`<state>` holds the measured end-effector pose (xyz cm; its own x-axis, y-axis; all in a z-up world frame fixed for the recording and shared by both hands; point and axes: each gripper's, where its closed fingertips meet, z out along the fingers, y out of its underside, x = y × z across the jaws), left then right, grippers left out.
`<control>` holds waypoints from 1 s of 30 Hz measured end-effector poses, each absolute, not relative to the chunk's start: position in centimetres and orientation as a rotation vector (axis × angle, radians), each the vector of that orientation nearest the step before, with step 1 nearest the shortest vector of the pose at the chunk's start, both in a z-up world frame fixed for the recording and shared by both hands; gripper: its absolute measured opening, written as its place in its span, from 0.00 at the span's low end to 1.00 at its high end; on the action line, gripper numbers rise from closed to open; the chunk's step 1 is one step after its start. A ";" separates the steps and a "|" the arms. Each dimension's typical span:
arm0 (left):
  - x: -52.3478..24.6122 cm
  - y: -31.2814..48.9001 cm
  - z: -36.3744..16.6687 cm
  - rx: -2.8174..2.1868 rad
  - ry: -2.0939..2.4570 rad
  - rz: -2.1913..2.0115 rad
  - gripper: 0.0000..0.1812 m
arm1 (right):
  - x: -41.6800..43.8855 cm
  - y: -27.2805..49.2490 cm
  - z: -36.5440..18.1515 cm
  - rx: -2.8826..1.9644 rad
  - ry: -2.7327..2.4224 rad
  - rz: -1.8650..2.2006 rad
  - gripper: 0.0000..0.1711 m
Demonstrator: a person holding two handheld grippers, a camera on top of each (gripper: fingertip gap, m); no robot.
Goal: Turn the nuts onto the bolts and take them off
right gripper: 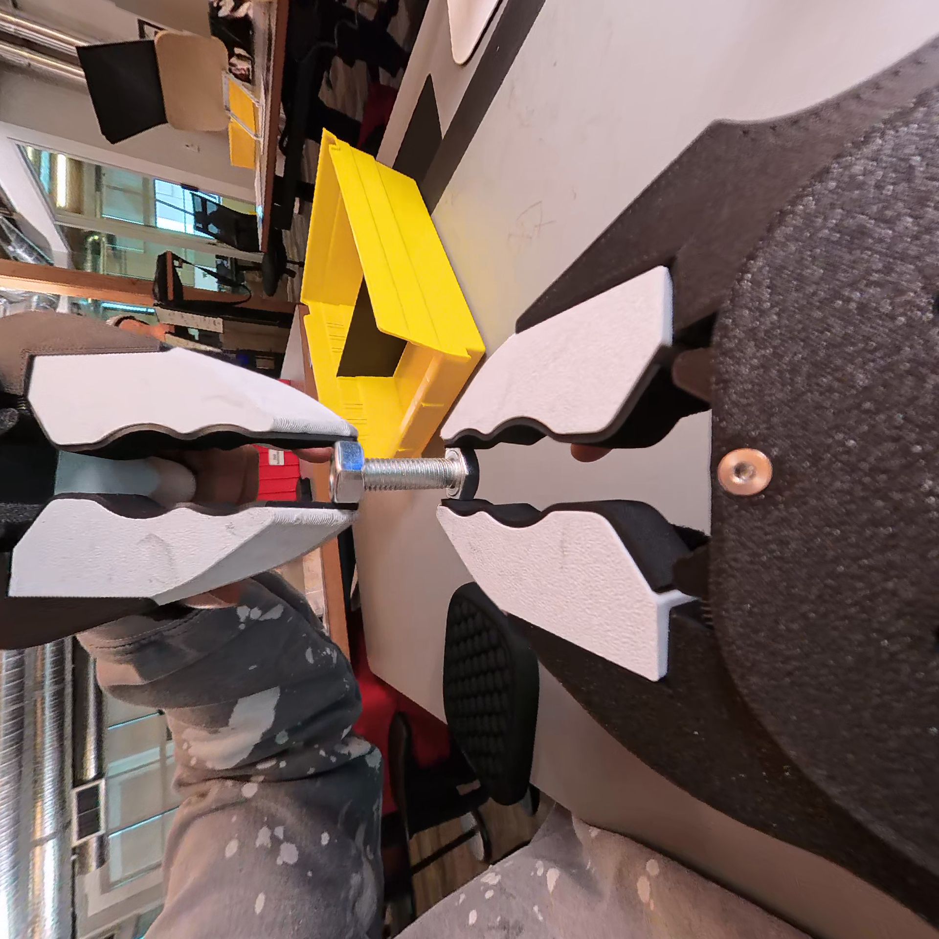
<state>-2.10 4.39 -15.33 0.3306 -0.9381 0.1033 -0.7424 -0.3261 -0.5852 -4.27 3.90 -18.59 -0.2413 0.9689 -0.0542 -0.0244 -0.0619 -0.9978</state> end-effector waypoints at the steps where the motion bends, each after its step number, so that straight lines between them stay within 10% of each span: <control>1: -2.1 4.4 -15.4 -2.165 1.486 -0.590 0.10 | -4.3 3.9 -18.6 -1.105 -1.335 1.446 0.11; 30: -3.1 4.2 -17.2 -2.220 1.542 -0.482 0.10 | -5.0 3.8 -20.6 -1.170 -1.426 1.343 0.11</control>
